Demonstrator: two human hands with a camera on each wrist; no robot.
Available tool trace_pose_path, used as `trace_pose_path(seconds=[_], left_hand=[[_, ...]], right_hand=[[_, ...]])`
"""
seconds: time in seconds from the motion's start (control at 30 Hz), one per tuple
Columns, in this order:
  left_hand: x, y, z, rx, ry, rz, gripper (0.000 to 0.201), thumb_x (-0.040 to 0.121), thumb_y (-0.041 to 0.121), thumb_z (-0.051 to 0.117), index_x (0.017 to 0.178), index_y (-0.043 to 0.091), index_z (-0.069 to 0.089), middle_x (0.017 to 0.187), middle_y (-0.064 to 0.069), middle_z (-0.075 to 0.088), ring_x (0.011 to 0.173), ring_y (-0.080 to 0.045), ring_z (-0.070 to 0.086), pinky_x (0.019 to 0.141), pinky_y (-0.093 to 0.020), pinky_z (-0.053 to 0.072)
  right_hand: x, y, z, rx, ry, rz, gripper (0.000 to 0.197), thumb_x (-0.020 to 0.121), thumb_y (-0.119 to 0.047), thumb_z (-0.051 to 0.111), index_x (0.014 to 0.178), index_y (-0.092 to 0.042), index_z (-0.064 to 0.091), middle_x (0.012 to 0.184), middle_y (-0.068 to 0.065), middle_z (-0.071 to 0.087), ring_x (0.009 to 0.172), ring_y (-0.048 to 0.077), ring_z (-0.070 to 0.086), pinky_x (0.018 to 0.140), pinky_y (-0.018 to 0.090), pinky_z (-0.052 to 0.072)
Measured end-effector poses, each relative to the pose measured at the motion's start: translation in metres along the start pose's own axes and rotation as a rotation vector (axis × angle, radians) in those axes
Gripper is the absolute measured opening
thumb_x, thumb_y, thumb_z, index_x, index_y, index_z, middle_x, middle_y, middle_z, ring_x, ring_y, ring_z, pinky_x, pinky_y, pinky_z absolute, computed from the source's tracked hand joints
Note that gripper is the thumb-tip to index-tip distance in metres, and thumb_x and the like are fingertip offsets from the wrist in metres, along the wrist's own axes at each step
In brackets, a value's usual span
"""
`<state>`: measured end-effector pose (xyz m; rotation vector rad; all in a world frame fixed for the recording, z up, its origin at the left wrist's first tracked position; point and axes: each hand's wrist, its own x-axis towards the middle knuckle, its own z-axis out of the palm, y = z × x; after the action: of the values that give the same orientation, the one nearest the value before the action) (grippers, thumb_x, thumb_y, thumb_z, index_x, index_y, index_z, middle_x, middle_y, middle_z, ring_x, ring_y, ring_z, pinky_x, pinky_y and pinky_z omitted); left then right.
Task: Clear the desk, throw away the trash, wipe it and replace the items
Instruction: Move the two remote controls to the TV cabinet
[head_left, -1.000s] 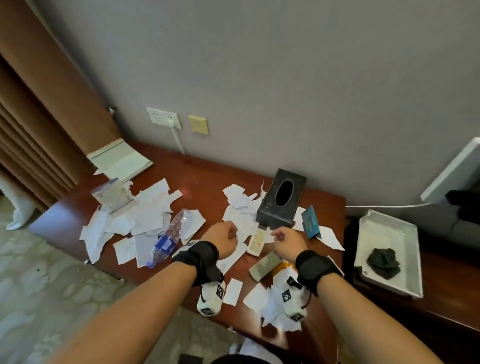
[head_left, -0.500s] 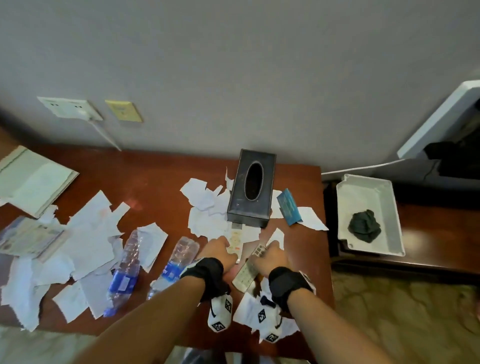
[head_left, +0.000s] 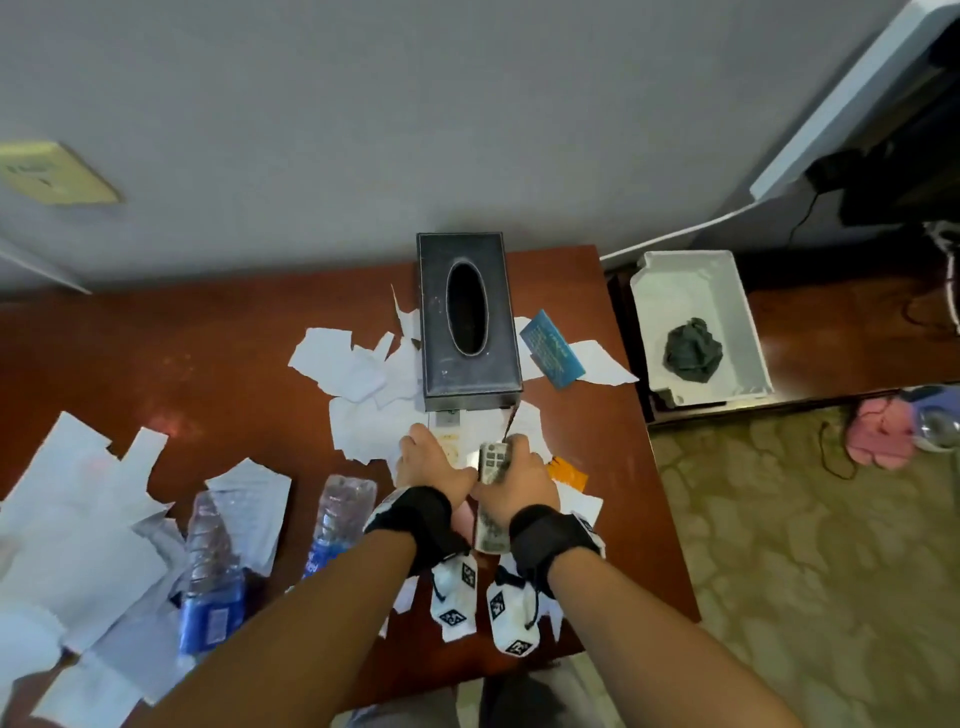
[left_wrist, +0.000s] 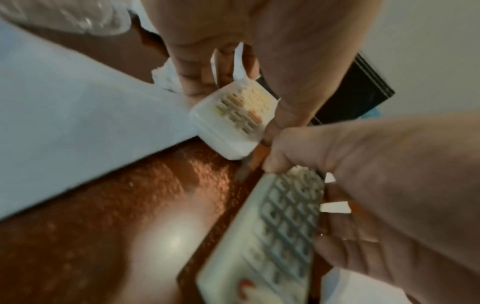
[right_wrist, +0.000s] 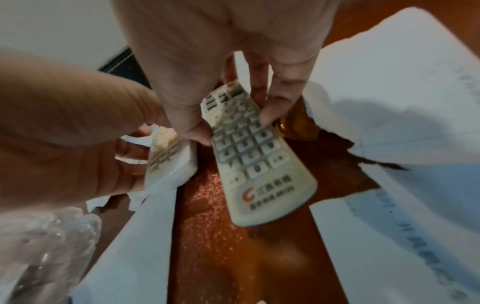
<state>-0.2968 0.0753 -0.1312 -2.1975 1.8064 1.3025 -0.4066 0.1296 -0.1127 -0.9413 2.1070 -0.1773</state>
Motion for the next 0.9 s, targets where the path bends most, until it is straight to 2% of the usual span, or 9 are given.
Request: trace_pose_path(seconds=[0.13,0.23,0.33,0.47,0.5,0.57,0.67,0.77,0.9], left_hand=[[-0.004,-0.008,-0.020,-0.079,-0.074,0.002,0.078,0.065,0.025,0.084,0.121,0.018,0.030,0.112,-0.005,0.039,0.107,-0.032,0.054,0.084,-0.038,0.054],[-0.012,-0.010,-0.030,-0.007,-0.144,-0.035,0.079,0.068,0.032,0.080,0.129,0.015,0.033,0.125,-0.011,0.042,0.117,-0.033,0.050,0.087,-0.034,0.048],[-0.031,-0.008,-0.031,0.075,-0.226,-0.076,0.072,0.077,0.033,0.070,0.135,0.011,0.035,0.136,-0.015,0.037,0.125,-0.034,0.045,0.095,-0.036,0.045],[-0.058,0.001,-0.019,0.062,-0.272,-0.042,0.095,0.069,0.029,0.070,0.150,0.012,0.023,0.144,-0.016,0.036,0.128,-0.033,0.045,0.102,-0.034,0.046],[-0.066,0.006,-0.017,0.056,-0.273,-0.014,0.097,0.065,0.029,0.070,0.149,0.012,0.024,0.144,-0.016,0.037,0.126,-0.032,0.048,0.099,-0.032,0.047],[-0.084,0.021,-0.006,0.063,-0.268,0.036,0.083,0.068,0.028,0.073,0.139,0.012,0.033,0.139,-0.013,0.040,0.120,-0.031,0.051,0.092,-0.029,0.049],[-0.100,0.040,0.010,0.044,-0.235,0.112,0.072,0.064,0.030,0.076,0.125,0.016,0.038,0.125,-0.010,0.055,0.111,-0.030,0.058,0.087,-0.036,0.055],[-0.124,0.071,0.038,-0.026,-0.238,0.206,0.065,0.076,0.016,0.075,0.128,0.010,0.038,0.124,-0.010,0.059,0.113,-0.030,0.059,0.079,-0.026,0.048],[-0.171,0.118,0.089,-0.048,-0.249,0.341,0.050,0.079,0.014,0.072,0.121,0.007,0.046,0.105,-0.009,0.063,0.082,-0.023,0.058,0.062,-0.024,0.047]], right_hand=[[-0.017,-0.001,-0.009,0.042,0.035,-0.010,0.068,0.072,-0.047,0.070,0.132,-0.033,0.040,0.111,-0.001,0.066,0.097,0.024,0.064,0.076,0.032,0.052],[-0.030,0.000,-0.026,0.103,0.059,-0.010,0.073,0.071,-0.045,0.068,0.137,-0.036,0.037,0.112,-0.004,0.068,0.096,0.021,0.065,0.079,0.036,0.056],[-0.044,0.006,-0.047,0.149,0.086,0.012,0.066,0.074,-0.041,0.070,0.133,-0.035,0.041,0.113,-0.006,0.068,0.098,0.017,0.064,0.085,0.036,0.056],[-0.056,0.020,-0.069,0.176,0.145,0.013,0.061,0.078,-0.034,0.072,0.133,-0.033,0.044,0.112,-0.006,0.067,0.090,0.013,0.060,0.081,0.026,0.052],[-0.059,0.025,-0.073,0.186,0.161,0.015,0.065,0.078,-0.034,0.072,0.135,-0.034,0.042,0.113,-0.005,0.066,0.089,0.012,0.059,0.081,0.025,0.050],[-0.067,0.038,-0.084,0.221,0.206,0.019,0.071,0.076,-0.037,0.072,0.139,-0.036,0.040,0.116,-0.004,0.065,0.095,0.015,0.060,0.084,0.026,0.050],[-0.071,0.055,-0.097,0.241,0.245,0.016,0.075,0.074,-0.041,0.072,0.141,-0.037,0.038,0.121,0.000,0.063,0.105,0.020,0.061,0.089,0.030,0.051],[-0.083,0.091,-0.123,0.285,0.296,0.032,0.077,0.072,-0.041,0.073,0.141,-0.036,0.039,0.122,0.000,0.063,0.108,0.021,0.061,0.092,0.032,0.052],[-0.105,0.162,-0.164,0.332,0.398,0.065,0.081,0.067,-0.044,0.073,0.141,-0.036,0.039,0.118,-0.001,0.064,0.104,0.020,0.063,0.089,0.034,0.054]])
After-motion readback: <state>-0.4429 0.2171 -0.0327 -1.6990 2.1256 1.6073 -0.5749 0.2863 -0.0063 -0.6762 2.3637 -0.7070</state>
